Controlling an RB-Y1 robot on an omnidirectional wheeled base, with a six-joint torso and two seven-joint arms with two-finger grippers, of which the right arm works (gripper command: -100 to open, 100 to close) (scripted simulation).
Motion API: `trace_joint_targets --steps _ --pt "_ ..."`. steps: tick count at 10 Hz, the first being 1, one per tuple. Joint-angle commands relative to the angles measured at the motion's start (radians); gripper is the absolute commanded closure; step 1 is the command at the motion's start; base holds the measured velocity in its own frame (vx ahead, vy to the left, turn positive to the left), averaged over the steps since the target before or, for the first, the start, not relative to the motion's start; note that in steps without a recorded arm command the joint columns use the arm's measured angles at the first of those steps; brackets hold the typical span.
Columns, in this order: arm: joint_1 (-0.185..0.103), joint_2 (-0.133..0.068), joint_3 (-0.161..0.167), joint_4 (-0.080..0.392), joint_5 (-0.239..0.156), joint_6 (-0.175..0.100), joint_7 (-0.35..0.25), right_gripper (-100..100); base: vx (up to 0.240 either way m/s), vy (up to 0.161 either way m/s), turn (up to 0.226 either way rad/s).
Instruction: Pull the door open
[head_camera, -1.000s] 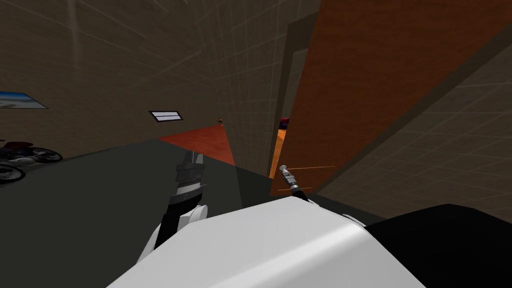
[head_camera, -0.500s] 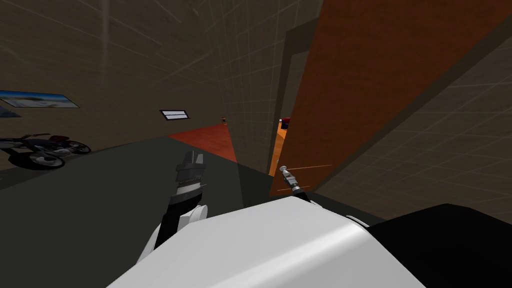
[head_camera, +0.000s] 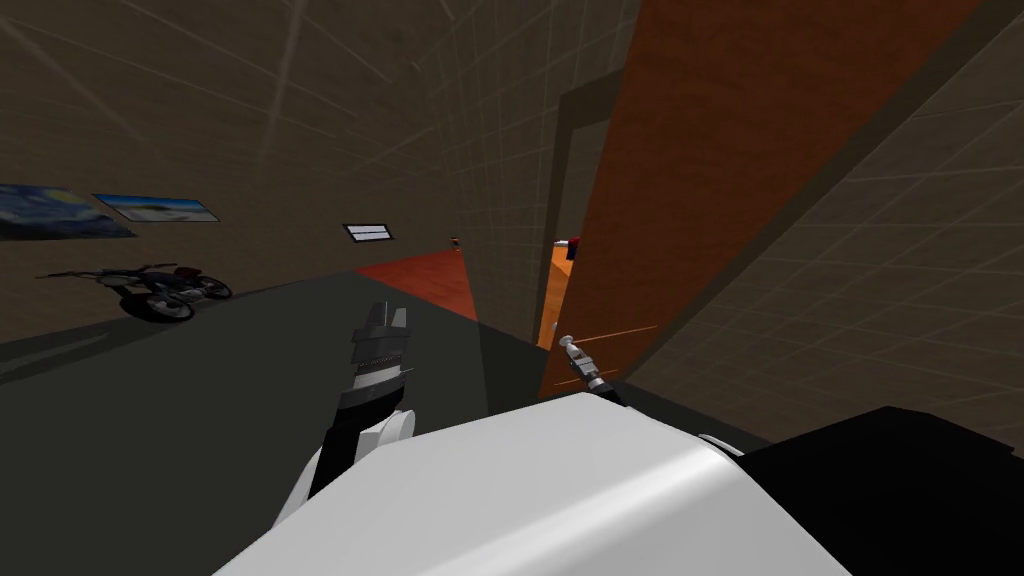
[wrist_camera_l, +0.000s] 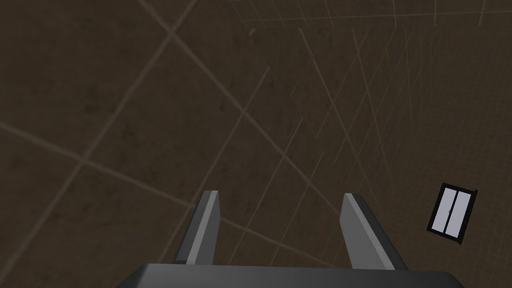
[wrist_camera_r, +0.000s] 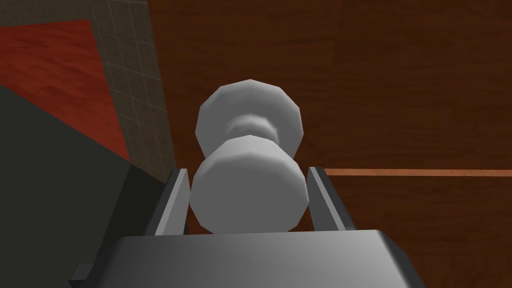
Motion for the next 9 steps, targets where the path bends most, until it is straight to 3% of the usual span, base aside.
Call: trace_joint_targets --steps 1,6,7,8,9 --pt "0.012 -0.012 0.010 0.003 0.003 -0.026 -0.015 100 -0.241 -0.060 0.230" --pt "0.040 -0.045 0.038 0.032 0.013 -0.101 -0.060 100 -0.209 -0.066 0.159" --pt "0.044 -0.050 0.042 0.036 0.015 -0.111 -0.067 100 -0.187 -0.067 0.117" --pt "0.043 -0.049 0.039 0.028 0.013 -0.100 -0.060 100 -0.082 -0.029 0.025" --pt "0.048 -0.052 0.046 0.036 0.018 -0.114 -0.068 100 -0.140 -0.045 0.122"
